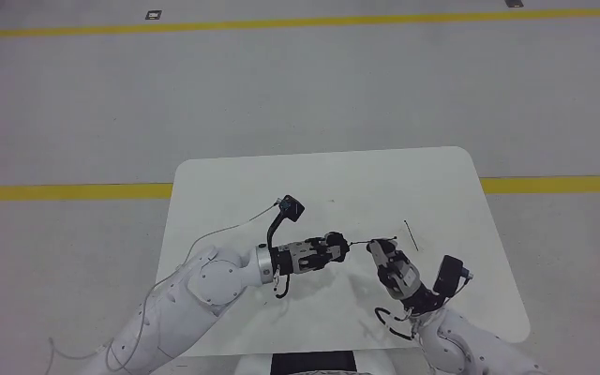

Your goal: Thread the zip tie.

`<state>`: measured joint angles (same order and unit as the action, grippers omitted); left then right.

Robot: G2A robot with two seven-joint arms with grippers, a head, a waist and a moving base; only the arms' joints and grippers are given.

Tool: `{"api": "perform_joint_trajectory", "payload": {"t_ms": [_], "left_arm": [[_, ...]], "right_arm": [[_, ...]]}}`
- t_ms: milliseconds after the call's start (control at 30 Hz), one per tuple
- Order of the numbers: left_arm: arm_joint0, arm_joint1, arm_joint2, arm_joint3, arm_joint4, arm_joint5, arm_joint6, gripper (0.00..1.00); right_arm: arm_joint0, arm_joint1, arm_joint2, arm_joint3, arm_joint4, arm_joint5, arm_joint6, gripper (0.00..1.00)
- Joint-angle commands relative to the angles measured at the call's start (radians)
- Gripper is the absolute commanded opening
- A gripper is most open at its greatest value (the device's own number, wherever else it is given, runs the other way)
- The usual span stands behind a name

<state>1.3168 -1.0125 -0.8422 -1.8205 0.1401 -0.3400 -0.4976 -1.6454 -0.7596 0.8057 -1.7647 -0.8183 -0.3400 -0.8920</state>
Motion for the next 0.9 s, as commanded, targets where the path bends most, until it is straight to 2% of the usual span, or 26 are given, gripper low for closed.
{"api": "perform_joint_trajectory", "payload": {"t_ms": [0, 400, 867], "left_arm": [[0.0, 0.0, 0.0, 0.0, 0.0, 0.0, 0.0, 0.0], [0.0, 0.0, 0.0, 0.0, 0.0, 0.0, 0.0, 0.0], [0.0, 0.0, 0.0, 0.0, 0.0, 0.0, 0.0, 0.0]], "right_arm": [[0.001, -0.004, 0.002, 0.002, -0.002, 0.0, -0.001, 0.0], [-0.004, -0.027, 0.017, 0.008, -0.015, 0.0, 0.02, 0.0], [-0.016, -0.039, 0.024, 0.005, -0.021, 0.0, 0.037, 0.0]]}}
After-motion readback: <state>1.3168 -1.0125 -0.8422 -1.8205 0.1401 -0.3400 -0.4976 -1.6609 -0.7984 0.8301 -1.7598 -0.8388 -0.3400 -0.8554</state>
